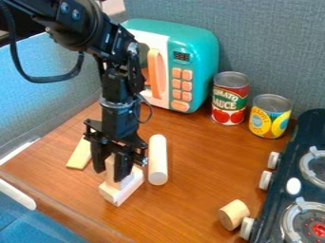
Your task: Put the cube on top of cube with hole
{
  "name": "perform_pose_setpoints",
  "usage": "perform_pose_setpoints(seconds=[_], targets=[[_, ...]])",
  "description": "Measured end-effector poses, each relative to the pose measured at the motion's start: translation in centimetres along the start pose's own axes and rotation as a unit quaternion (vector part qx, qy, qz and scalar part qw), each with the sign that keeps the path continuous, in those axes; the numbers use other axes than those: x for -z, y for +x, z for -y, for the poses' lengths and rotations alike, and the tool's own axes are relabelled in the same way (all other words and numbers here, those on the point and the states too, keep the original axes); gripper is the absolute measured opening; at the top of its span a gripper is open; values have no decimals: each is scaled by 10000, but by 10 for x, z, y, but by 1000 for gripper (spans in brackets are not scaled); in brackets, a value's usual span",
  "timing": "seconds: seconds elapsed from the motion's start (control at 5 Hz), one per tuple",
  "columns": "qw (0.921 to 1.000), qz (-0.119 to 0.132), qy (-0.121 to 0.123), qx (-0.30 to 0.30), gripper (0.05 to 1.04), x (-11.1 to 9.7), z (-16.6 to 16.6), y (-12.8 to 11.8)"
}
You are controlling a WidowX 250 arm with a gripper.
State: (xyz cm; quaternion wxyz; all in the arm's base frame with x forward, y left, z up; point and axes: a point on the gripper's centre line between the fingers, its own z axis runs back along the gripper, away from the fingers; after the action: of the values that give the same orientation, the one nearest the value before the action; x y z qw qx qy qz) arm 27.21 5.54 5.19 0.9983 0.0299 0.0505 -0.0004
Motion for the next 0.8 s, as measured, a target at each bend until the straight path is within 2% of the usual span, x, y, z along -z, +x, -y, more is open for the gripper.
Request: perform_pose_setpoints(seconds=[0.2,0.4,0.6,0.8], targets=[[10000,-11,-42,-45,946,0,1,0],[9997,-21,-183,-150,1005,0,3,-1],[9988,-15,-412,-259,1000,-3,3,-3],[9944,827,-555,-353,1000,-49,5,-4]])
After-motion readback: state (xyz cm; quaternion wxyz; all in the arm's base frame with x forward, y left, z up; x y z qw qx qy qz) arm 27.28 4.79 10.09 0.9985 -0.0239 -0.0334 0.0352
